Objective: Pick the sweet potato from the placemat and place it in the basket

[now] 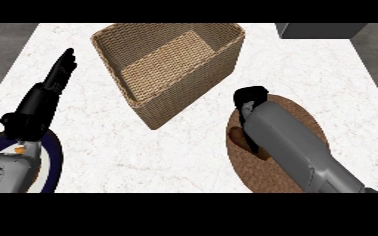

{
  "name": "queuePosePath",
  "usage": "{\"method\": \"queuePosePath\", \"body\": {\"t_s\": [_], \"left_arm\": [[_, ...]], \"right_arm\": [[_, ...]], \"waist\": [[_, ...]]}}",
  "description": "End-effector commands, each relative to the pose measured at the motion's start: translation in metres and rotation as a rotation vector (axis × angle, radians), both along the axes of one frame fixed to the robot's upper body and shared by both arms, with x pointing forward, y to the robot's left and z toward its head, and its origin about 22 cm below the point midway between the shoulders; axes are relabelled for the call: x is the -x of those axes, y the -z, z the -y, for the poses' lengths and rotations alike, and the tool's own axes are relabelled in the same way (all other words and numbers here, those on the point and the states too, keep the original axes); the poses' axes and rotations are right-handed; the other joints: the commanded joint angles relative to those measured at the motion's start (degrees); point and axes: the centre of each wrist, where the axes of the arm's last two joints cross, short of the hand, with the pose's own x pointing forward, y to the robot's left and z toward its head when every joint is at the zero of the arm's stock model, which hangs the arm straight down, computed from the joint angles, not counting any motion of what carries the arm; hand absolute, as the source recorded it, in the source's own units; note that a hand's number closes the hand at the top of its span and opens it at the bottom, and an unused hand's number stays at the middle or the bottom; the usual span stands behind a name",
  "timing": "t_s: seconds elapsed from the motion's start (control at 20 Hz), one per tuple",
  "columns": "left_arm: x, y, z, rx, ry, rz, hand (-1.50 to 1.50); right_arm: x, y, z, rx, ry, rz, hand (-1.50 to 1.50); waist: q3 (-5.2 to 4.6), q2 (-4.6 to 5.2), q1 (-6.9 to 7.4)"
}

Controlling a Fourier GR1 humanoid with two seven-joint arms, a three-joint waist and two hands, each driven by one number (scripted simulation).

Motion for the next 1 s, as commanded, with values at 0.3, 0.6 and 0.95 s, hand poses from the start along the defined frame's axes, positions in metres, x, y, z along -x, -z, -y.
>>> {"method": "queuePosePath", "body": {"t_s": [0.3, 0.6, 0.95], "left_arm": [[0.003, -0.003, 0.005, -0.004, 0.004, 0.01, 0.0], [-0.009, -0.005, 0.004, 0.003, -0.019, -0.005, 0.0], [0.011, 0.008, 0.009, -0.011, 0.0, -0.001, 0.0]], "right_arm": [[0.016, 0.013, 0.01, 0.086, 0.042, 0.003, -1.5], [0.022, 0.02, 0.033, 0.084, 0.1, 0.008, -1.5], [0.028, 0.032, 0.042, 0.065, 0.119, 0.013, 1.5]], "waist": [[0.02, -0.03, -0.13], [0.01, -0.02, -0.45], [0.02, -0.02, -0.01]]}}
